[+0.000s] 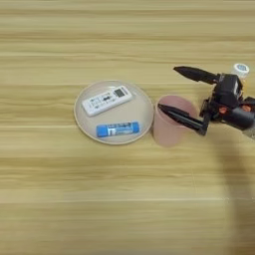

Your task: Move the objects on the table

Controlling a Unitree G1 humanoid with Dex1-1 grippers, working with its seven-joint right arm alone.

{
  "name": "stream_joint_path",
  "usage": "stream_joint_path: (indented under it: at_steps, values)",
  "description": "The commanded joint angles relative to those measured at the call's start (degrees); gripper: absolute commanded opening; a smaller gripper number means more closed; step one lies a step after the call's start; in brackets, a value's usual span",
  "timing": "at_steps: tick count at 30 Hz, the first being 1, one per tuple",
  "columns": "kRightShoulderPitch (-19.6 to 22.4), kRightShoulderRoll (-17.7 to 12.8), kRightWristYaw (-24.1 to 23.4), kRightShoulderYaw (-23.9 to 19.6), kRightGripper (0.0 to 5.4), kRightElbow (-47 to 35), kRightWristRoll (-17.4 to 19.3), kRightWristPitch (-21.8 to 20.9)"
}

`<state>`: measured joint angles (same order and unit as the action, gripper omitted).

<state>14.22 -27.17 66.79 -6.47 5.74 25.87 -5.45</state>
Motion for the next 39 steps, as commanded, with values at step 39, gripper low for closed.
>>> stream_joint_path:
  at_steps: [39]
  values:
    - [20.9, 5.6, -20.1, 13.5, 5.39, -15.2, -14.1, 17.5]
